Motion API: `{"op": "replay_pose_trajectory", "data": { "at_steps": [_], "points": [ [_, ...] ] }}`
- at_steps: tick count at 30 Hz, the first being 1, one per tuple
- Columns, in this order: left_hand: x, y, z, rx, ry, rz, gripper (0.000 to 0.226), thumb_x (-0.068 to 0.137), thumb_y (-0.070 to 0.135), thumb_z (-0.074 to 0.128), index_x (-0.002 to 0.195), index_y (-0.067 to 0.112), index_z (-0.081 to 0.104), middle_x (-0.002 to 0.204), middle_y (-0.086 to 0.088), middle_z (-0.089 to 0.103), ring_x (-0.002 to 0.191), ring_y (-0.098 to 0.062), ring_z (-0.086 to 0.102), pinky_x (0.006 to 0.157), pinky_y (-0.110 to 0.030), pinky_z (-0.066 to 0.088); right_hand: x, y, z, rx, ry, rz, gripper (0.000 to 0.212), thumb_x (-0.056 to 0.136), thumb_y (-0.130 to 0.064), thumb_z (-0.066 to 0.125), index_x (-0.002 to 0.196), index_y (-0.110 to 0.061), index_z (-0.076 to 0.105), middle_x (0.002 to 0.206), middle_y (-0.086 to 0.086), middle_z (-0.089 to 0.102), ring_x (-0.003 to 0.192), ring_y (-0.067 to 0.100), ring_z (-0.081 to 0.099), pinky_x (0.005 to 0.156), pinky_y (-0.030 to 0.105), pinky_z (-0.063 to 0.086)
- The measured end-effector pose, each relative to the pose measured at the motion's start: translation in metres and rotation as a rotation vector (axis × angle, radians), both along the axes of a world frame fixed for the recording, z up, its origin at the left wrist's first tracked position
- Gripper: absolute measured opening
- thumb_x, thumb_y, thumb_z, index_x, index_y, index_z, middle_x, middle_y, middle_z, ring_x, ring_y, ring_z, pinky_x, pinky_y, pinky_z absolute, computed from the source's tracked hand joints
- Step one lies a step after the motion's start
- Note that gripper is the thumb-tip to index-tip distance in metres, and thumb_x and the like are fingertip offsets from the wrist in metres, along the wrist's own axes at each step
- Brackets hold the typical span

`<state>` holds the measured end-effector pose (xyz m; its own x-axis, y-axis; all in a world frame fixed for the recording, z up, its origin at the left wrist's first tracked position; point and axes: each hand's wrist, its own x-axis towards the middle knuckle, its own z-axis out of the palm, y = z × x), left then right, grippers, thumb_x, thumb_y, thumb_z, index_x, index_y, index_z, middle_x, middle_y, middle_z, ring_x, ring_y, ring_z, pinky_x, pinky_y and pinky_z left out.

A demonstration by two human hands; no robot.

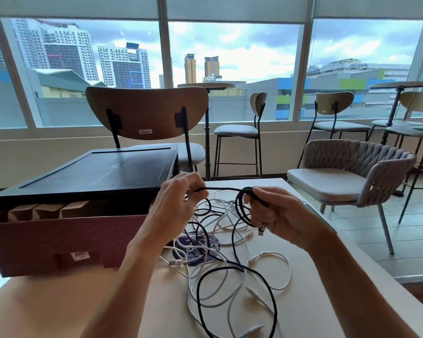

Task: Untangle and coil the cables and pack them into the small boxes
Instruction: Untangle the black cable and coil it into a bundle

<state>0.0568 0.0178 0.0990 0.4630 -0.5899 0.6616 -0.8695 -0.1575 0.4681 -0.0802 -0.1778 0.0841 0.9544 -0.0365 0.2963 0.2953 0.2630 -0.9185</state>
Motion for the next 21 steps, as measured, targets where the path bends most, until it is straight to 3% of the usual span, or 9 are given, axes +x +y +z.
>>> {"op": "replay_pose_trajectory", "data": {
  "at_steps": [5,8,13,18,21],
  "points": [
    [0.006,0.003,-0.004,0.047,0.039,0.077,0.011,0.096,0.016,0.063,0.086,0.02,0.059,0.082,0.01,0.067,0.076,0.0,0.063,0.067,-0.012,0.047,-0.003,-0.01,0.003,0.157,-0.088,0.034,0.02,0.093,-0.023,0.063,0.095,-0.003,0.061,0.057,-0.007,0.042,0.049,0.005,0.039,0.055,0.021,0.043],
    [0.008,0.001,-0.01,0.077,0.15,0.092,0.011,0.099,0.014,0.057,0.09,0.019,0.057,0.085,0.006,0.07,0.078,-0.003,0.069,0.073,-0.029,0.057,-0.004,-0.008,0.008,0.2,-0.072,-0.041,0.019,0.099,-0.019,0.041,0.094,-0.005,0.054,0.058,-0.007,0.044,0.047,0.004,0.038,0.052,0.02,0.037],
    [0.005,0.002,-0.001,-0.256,0.736,-0.085,0.005,0.099,0.007,0.056,0.1,0.009,0.06,0.085,-0.007,0.068,0.086,-0.021,0.071,0.078,-0.031,0.059,-0.003,-0.004,0.013,0.286,-0.024,-0.118,0.024,0.102,-0.016,0.036,0.089,-0.006,0.053,0.048,-0.008,0.037,0.037,0.002,0.032,0.047,0.018,0.039],
    [0.01,0.006,0.004,-0.556,1.124,-0.244,0.009,0.097,0.006,0.056,0.098,0.009,0.064,0.077,-0.005,0.06,0.063,-0.009,0.055,0.062,-0.025,0.056,0.001,-0.007,0.01,0.426,0.017,-0.179,0.026,0.103,-0.017,0.038,0.086,-0.007,0.055,0.047,-0.01,0.029,0.035,0.004,0.027,0.046,0.016,0.038],
    [0.009,0.005,0.007,-0.726,1.308,-0.39,0.012,0.096,0.002,0.055,0.098,0.006,0.067,0.079,-0.008,0.066,0.059,-0.008,0.05,0.061,-0.022,0.056,0.003,-0.008,0.009,0.452,0.025,-0.22,0.026,0.104,-0.018,0.037,0.086,-0.008,0.054,0.05,-0.009,0.027,0.037,0.005,0.025,0.046,0.016,0.038]
  ]
}}
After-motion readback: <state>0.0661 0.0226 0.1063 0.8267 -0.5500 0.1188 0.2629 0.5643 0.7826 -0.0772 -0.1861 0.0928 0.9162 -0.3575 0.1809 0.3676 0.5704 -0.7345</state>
